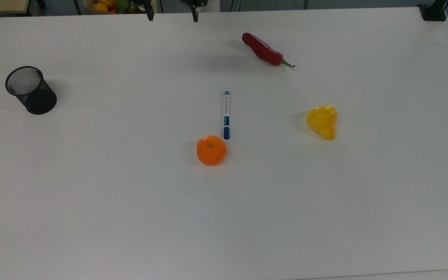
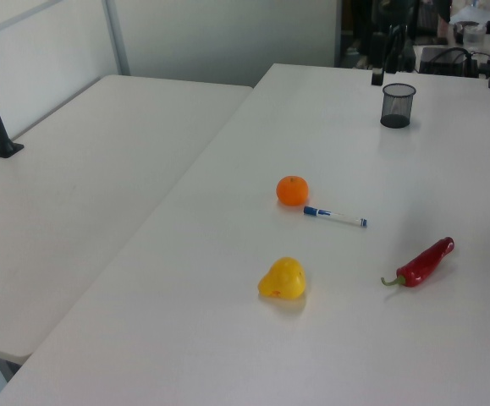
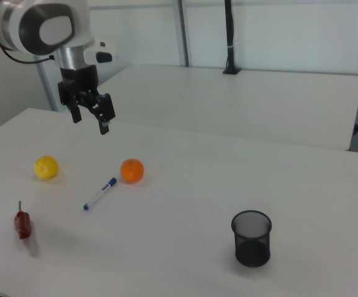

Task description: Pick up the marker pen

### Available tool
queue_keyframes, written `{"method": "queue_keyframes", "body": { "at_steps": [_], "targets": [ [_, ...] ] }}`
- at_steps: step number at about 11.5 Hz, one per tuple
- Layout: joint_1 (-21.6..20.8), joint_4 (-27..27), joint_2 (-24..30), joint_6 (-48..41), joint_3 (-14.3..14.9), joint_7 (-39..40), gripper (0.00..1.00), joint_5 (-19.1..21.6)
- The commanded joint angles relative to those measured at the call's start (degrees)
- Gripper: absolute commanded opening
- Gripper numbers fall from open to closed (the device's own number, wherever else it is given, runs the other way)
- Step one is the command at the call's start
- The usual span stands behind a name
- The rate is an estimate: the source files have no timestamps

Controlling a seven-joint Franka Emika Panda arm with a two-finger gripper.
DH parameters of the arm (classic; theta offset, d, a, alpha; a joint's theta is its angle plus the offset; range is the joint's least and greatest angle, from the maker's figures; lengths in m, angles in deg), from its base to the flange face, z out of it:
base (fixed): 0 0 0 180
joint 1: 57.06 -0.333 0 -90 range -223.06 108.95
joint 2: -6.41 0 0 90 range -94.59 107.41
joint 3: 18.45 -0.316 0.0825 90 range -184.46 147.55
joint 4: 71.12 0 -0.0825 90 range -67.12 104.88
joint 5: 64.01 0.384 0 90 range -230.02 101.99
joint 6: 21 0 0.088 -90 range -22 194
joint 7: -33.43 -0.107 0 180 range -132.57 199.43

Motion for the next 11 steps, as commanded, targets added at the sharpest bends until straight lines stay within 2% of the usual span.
{"method": "queue_keyframes", "body": {
  "at_steps": [1, 5, 8, 10, 11],
  "targets": [
    [-0.57, -3.06, 2.60, -6.86, 2.25, -1.59, 1.00, -0.62],
    [-1.01, -2.80, 3.67, -6.97, 2.52, -0.90, 1.00, -0.70],
    [-2.32, -1.66, 3.32, -0.39, 2.87, -0.45, 1.00, -0.79],
    [-4.87, -1.31, 3.05, 1.64, 6.29, 3.91, 1.00, -1.67],
    [-4.88, -0.96, 2.88, 2.00, 6.30, 6.03, 1.00, -2.28]
  ]
}}
